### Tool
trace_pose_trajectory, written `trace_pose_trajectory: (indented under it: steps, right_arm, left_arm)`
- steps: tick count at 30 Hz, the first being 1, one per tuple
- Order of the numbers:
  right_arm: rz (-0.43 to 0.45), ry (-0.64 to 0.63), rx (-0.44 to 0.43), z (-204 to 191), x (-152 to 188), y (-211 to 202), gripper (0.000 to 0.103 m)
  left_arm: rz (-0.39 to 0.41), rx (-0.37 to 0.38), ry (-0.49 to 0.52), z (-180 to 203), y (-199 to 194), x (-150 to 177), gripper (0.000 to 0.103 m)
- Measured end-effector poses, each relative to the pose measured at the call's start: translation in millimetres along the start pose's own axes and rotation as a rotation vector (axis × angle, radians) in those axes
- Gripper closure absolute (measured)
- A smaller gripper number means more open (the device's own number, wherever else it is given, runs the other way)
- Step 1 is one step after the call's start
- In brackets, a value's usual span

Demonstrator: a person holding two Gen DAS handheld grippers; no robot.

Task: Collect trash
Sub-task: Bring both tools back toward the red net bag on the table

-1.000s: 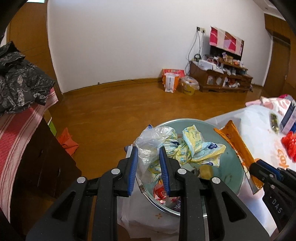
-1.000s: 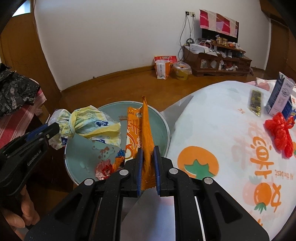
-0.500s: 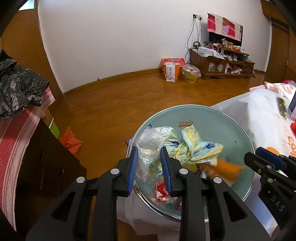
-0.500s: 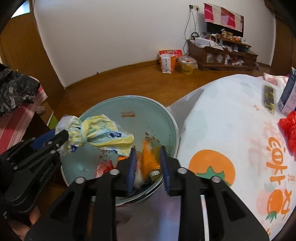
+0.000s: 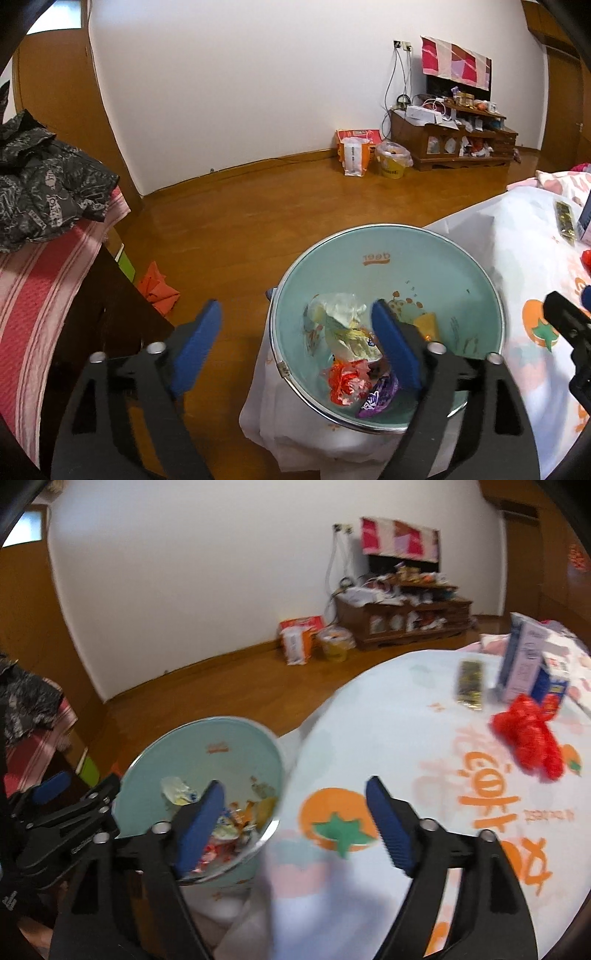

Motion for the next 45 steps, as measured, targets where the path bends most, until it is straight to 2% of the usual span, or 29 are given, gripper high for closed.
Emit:
trace_pose_trajectory:
  steps: [3, 6, 15, 31, 45]
  right_arm:
    - [0.013, 0.016, 0.036, 13.3, 0.8, -9.4, 0.013]
    - [0.022, 0.031, 0.050, 19.7, 2.4, -17.0, 0.012]
    - [0.023, 0.045, 0.066, 35.2, 11.3, -34.4, 0.007]
    - [-0.007, 0.072, 0.107, 61.7, 33.1, -54.8, 0.006]
    - [-0.018, 0.124, 0.157, 96.0, 44.2, -67.8, 0.006]
  left_arm:
    - [0.013, -0.004, 0.009, 4.9, -8.9, -0.3, 0.011]
    - [0.020, -0.007, 0.018, 10.0, -16.6, 0.2, 0.006]
    - [0.008, 0.006, 0.032, 20.5, -32.2, 5.4, 0.006]
    - [-0.056, 0.110, 0.089, 63.0, -50.0, 32.5, 0.006]
    - [-0.066, 0.153, 0.134, 90.5, -61.1, 39.2, 0.006]
Point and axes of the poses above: each gripper's, at about its wrist camera, not at the fingertips, and y roughly the way its jaws point, z to its right, x to its underside, the point moved 4 cm from there along y, roughly the way its jaws point, and after that the axes turned 3 degrees about z, right-handed, at the moved point
